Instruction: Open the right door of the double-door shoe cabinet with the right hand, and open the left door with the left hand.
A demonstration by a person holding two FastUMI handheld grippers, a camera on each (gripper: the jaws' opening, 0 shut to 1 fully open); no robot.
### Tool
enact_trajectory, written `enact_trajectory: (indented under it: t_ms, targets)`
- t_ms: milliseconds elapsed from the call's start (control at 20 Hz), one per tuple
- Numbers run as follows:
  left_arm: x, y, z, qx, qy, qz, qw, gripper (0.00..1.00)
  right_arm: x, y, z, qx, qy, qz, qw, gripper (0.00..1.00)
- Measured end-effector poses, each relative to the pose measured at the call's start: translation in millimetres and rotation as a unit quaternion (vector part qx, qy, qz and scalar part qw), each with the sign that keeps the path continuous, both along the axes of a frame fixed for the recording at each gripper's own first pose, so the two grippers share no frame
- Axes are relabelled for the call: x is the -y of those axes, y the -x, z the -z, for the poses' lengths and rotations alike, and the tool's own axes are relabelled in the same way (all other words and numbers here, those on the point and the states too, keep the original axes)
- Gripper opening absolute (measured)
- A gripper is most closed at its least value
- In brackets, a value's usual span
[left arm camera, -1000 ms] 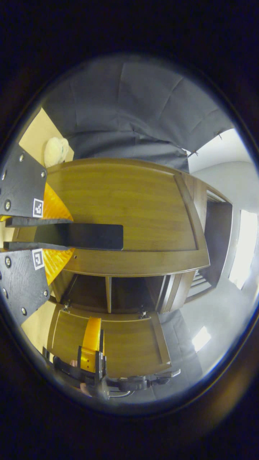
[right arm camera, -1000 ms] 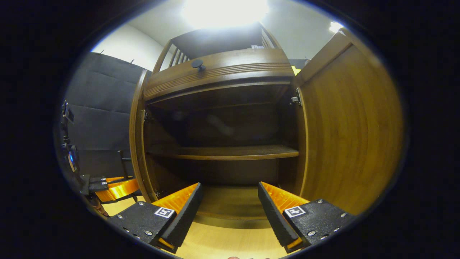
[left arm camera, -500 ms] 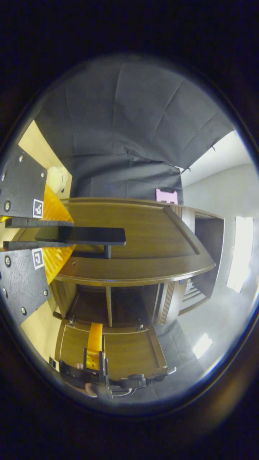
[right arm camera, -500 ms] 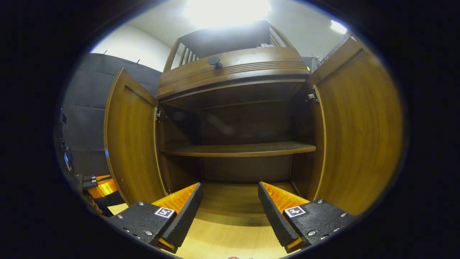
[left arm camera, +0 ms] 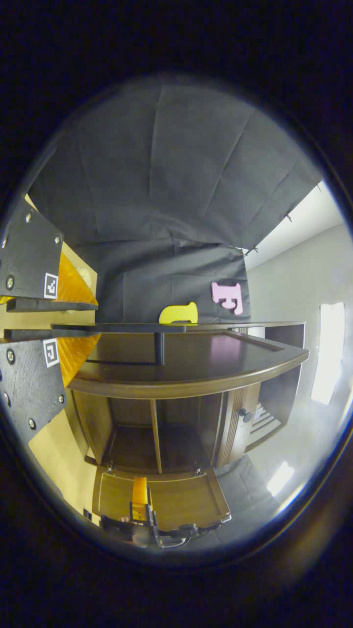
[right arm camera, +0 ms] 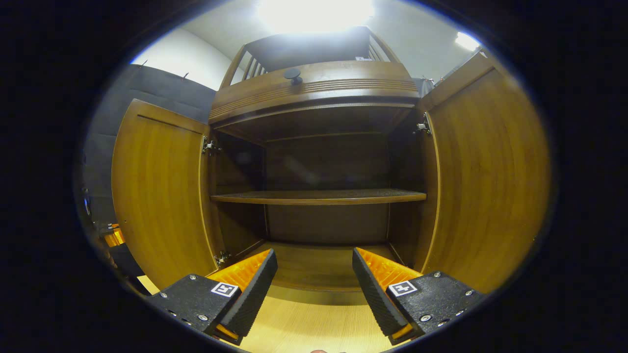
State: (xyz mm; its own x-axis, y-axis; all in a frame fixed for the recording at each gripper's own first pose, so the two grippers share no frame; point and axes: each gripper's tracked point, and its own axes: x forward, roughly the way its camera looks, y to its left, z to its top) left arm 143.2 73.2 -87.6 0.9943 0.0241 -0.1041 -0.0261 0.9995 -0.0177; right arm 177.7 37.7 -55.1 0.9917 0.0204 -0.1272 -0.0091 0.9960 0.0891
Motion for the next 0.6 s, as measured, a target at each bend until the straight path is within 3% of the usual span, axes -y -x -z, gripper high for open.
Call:
enact_trajectory:
  t_ms: [200,250,300,400,600]
  targets:
    - [-4.3,0.1,3.9,-0.002,-0.006,0.013,1.0,0.16,9.3,2.5,-0.8,0.006,0.0,0.019,1.0,0.94]
    - [-4.8,0.3,3.5,-0.002,-0.003,0.012,1.0,0.22,12.2,4.2,-1.2,0.007,-0.001,0.024,1.0,0.95]
    - [-4.9,17.7,-5.9,0.005,0.004,0.012,1.0,0.22,14.5,5.1,-0.6,0.008,-0.002,0.027,1.0,0.95]
    - [6.0,-3.4,0.5,0.005,0.016,0.017,1.0,0.02,18.6,9.6,1.2,0.005,-0.003,0.031,1.0,0.96]
    - [-18.5,6.6,-3.2,-0.003,-0.025,-0.022,0.999,0.01,32.1,21.1,1.8,0.006,0.008,0.038,0.999,0.95]
